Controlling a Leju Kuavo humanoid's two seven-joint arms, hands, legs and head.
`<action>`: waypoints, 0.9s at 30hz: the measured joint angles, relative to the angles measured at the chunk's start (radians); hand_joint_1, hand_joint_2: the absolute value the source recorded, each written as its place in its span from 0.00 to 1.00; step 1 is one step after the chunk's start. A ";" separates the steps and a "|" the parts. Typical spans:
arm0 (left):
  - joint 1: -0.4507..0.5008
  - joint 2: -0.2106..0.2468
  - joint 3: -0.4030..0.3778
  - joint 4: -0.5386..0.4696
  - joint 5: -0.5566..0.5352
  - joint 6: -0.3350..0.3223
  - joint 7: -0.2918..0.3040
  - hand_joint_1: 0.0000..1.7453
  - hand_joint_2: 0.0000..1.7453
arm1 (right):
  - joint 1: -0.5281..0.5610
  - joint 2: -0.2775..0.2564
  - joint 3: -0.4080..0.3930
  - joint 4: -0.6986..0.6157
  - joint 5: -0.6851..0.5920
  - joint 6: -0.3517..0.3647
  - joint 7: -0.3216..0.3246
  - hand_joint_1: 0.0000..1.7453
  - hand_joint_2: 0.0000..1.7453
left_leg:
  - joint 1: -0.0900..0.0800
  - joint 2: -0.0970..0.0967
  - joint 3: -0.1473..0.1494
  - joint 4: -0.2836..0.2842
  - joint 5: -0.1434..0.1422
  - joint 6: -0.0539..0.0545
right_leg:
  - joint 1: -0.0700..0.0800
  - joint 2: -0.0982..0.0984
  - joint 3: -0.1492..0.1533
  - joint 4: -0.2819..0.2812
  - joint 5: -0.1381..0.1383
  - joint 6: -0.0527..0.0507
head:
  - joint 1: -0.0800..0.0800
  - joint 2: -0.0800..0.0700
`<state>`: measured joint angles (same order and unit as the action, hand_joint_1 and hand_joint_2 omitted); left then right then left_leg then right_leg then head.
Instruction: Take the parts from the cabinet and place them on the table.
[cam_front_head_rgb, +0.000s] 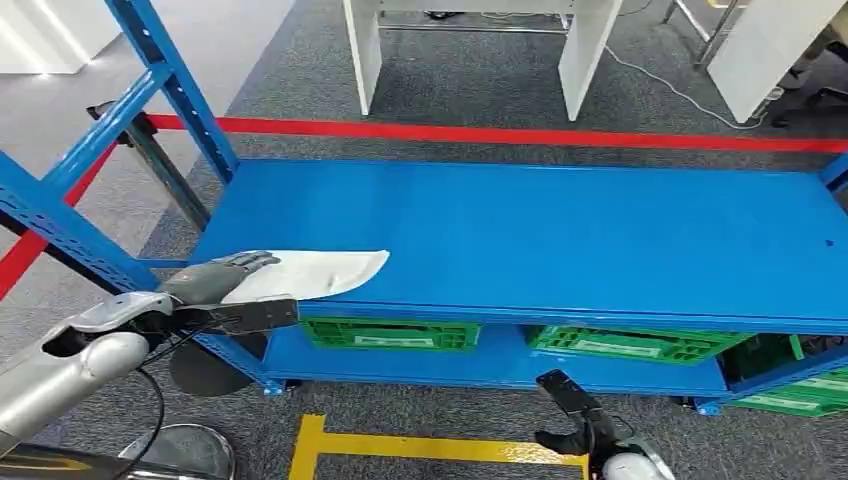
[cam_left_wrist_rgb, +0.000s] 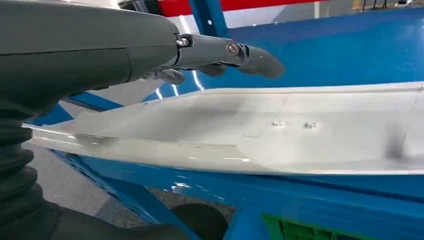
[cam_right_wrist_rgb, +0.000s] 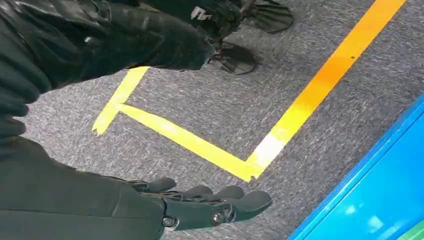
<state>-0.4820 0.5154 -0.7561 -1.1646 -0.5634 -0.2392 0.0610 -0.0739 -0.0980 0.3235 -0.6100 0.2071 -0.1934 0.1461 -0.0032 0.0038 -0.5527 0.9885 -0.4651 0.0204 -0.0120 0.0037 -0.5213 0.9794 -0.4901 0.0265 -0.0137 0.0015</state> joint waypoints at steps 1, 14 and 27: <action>-0.004 -0.003 -0.003 0.007 0.001 -0.003 -0.001 0.00 1.00 | 0.000 0.001 0.000 0.001 0.000 0.000 0.000 0.00 1.00 | 0.000 0.000 0.000 0.000 0.000 0.000 | 0.000 0.000 0.000 0.000 0.000 0.000 | 0.000 0.000; -0.050 -0.037 -0.037 0.097 0.022 -0.006 -0.020 0.00 1.00 | -0.012 0.003 0.000 0.025 0.012 0.000 -0.007 0.00 1.00 | 0.000 0.000 0.000 0.000 0.000 0.000 | 0.000 0.000 0.000 0.000 0.000 0.000 | 0.000 0.000; -0.083 -0.057 -0.044 0.159 -0.003 0.019 -0.012 0.00 1.00 | -0.012 0.006 0.000 0.037 0.014 0.000 -0.003 0.00 1.00 | 0.000 0.000 0.000 0.000 0.000 0.000 | 0.000 0.000 0.000 0.000 0.000 0.000 | 0.000 0.000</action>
<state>-0.5650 0.4585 -0.8003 -1.0060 -0.5665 -0.2205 0.0492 -0.0861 -0.0923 0.3235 -0.5726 0.2213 -0.1934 0.1431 -0.0032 0.0038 -0.5530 0.9887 -0.4649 0.0205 -0.0120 0.0036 -0.5217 0.9798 -0.4900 0.0265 -0.0137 0.0015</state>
